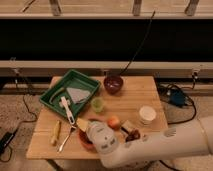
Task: Place brush in plastic cup
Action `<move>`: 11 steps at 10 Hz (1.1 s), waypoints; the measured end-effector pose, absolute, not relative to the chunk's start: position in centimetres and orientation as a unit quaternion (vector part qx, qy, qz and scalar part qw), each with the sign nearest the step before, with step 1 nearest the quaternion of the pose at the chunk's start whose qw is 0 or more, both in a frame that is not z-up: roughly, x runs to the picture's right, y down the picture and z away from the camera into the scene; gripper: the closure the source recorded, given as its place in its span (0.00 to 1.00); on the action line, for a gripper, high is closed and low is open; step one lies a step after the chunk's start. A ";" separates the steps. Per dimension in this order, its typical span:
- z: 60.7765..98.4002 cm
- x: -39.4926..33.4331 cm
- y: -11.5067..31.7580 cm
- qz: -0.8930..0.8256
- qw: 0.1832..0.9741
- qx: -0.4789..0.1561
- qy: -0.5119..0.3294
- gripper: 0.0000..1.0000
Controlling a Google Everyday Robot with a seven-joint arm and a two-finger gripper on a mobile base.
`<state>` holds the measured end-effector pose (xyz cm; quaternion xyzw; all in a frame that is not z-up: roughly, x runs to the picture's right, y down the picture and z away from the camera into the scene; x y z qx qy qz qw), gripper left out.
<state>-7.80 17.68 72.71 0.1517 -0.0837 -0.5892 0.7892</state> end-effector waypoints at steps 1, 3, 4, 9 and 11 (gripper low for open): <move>72.8 -9.0 17.4 -0.590 0.787 0.168 -0.073 0.20; 73.2 -12.7 16.3 -0.595 0.773 0.206 -0.076 0.20; 73.4 -13.9 16.3 -0.595 0.771 0.212 -0.084 0.20; 74.3 -16.4 16.9 -0.590 0.770 0.215 -0.117 0.20; 74.5 -17.0 17.0 -0.588 0.769 0.216 -0.124 0.20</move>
